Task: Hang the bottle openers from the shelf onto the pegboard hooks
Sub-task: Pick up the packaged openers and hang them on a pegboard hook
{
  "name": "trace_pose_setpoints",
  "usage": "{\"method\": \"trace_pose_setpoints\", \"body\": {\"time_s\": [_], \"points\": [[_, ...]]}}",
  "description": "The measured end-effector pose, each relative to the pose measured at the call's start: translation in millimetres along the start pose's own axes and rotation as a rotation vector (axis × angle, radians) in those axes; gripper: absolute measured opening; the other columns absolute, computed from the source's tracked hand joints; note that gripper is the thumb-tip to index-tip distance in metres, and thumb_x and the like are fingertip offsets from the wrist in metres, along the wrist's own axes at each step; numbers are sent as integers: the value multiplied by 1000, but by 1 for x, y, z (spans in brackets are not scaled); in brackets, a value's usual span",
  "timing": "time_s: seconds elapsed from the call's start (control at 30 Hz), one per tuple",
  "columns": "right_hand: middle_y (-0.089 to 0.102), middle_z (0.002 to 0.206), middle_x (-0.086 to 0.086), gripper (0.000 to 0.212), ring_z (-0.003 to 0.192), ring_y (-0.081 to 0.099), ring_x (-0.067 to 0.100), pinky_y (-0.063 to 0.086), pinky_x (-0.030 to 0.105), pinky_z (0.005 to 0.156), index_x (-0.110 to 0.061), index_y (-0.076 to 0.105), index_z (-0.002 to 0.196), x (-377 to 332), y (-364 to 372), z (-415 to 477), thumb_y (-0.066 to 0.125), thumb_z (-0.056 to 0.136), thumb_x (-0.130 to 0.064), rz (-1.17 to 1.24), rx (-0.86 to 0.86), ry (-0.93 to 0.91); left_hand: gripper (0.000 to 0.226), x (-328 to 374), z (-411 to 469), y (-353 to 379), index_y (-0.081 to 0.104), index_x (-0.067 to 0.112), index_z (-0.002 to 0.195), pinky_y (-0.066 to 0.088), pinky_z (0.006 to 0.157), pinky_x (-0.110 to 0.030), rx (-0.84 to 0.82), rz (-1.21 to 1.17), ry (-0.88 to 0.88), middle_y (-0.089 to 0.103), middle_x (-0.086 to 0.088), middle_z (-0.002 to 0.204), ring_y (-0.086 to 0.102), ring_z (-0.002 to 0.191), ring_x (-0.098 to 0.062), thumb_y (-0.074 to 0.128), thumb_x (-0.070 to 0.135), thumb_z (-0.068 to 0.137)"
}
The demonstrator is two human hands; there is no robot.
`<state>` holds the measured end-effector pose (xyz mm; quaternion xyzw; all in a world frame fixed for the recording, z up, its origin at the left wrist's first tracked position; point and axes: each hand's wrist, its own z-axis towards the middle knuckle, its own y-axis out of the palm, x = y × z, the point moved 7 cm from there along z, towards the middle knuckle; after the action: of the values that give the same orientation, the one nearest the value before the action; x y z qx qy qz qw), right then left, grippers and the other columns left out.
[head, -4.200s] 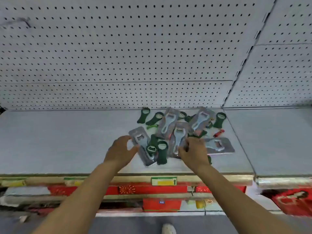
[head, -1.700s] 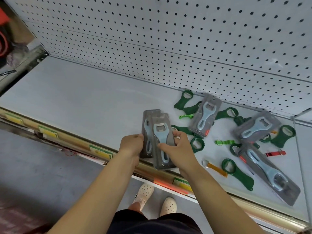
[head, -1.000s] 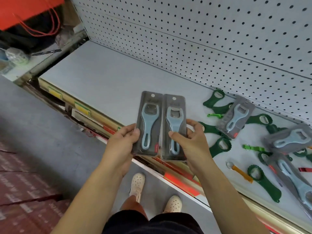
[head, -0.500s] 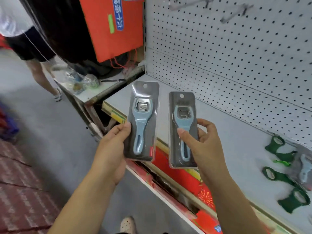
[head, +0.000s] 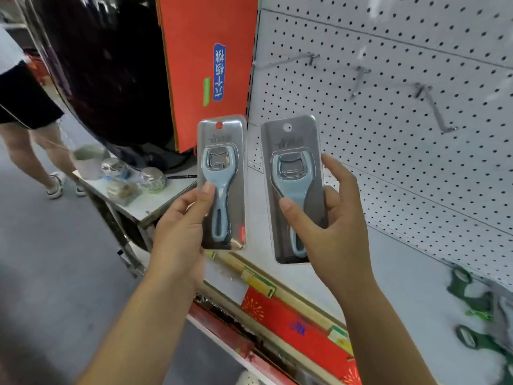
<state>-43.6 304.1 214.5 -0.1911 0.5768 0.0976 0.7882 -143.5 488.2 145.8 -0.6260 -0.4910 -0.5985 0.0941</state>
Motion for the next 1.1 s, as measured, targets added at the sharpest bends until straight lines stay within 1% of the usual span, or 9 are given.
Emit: {"method": "trace_pose_setpoints", "body": {"time_s": [0.07, 0.17, 0.33, 0.43, 0.53, 0.6, 0.8, 0.97, 1.1], "points": [[74, 101, -3, 73, 92, 73, 10, 62, 39, 82, -51, 38, 142, -9, 12, 20, 78, 88, -23, -36, -16, -26, 54, 7, 14, 3, 67, 11, 122, 55, 97, -55, 7, -26, 3, 76, -11, 113, 72, 104, -32, 78, 39, 76], [74, 97, -5, 73, 90, 73, 9, 61, 40, 84, -46, 38, 146, -21, 33, 52, 77, 89, -24, -57, -2, -90, 47, 19, 37, -1, 69, 13, 110, 52, 100, -57, 31, -32, 2, 77, -11, 109, 72, 105, -31, 78, 40, 73], [74, 103, -14, 72, 93, 72, 1, 62, 26, 80, -41, 41, 145, -25, 74, 85, 79, 87, -19, -34, 113, -182, 34, 34, 75, -26, 67, 12, 113, 55, 98, -53, 59, -29, 12, 76, -12, 112, 71, 109, -33, 72, 33, 87], [73, 106, -12, 74, 96, 72, 1, 62, 27, 81, -38, 40, 147, -23, 82, 94, 79, 87, -21, -67, 197, -184, 28, 44, 94, -30, 66, 12, 111, 58, 90, -48, 31, -16, 8, 77, -11, 109, 74, 101, -29, 70, 30, 89], [69, 98, -14, 75, 91, 72, 4, 61, 23, 73, -34, 41, 147, -18, 84, 89, 81, 84, -22, -122, 298, -192, 29, 54, 115, -24, 66, 13, 108, 61, 78, -39, -54, 34, 18, 79, -7, 100, 76, 90, -22, 71, 31, 86], [68, 96, -12, 74, 91, 73, 7, 61, 26, 72, -34, 43, 145, -16, 87, 84, 82, 83, -20, -120, 363, -192, 28, 62, 127, -17, 66, 15, 99, 60, 70, -34, -140, 74, 12, 78, -4, 93, 75, 82, -17, 73, 33, 79], [71, 99, -15, 75, 95, 72, 5, 60, 24, 80, -44, 44, 143, -14, 100, 78, 81, 83, -20, -65, 503, -84, 27, 70, 153, -8, 67, 17, 94, 54, 78, -38, -335, 177, -15, 77, -7, 94, 73, 81, -19, 73, 37, 77], [69, 93, -12, 72, 85, 71, 7, 59, 26, 76, -47, 42, 143, -9, 108, 86, 80, 84, -28, -141, 563, -15, 15, 69, 168, -5, 71, 23, 86, 55, 79, -38, -424, 177, -66, 77, -4, 93, 72, 81, -17, 73, 34, 78], [68, 94, -13, 70, 87, 69, 2, 53, 13, 68, -47, 40, 145, -2, 110, 105, 78, 88, -32, -166, 570, 8, 23, 73, 174, -3, 71, 21, 93, 56, 76, -37, -474, 173, -73, 77, -4, 93, 71, 80, -18, 73, 36, 77]]}}
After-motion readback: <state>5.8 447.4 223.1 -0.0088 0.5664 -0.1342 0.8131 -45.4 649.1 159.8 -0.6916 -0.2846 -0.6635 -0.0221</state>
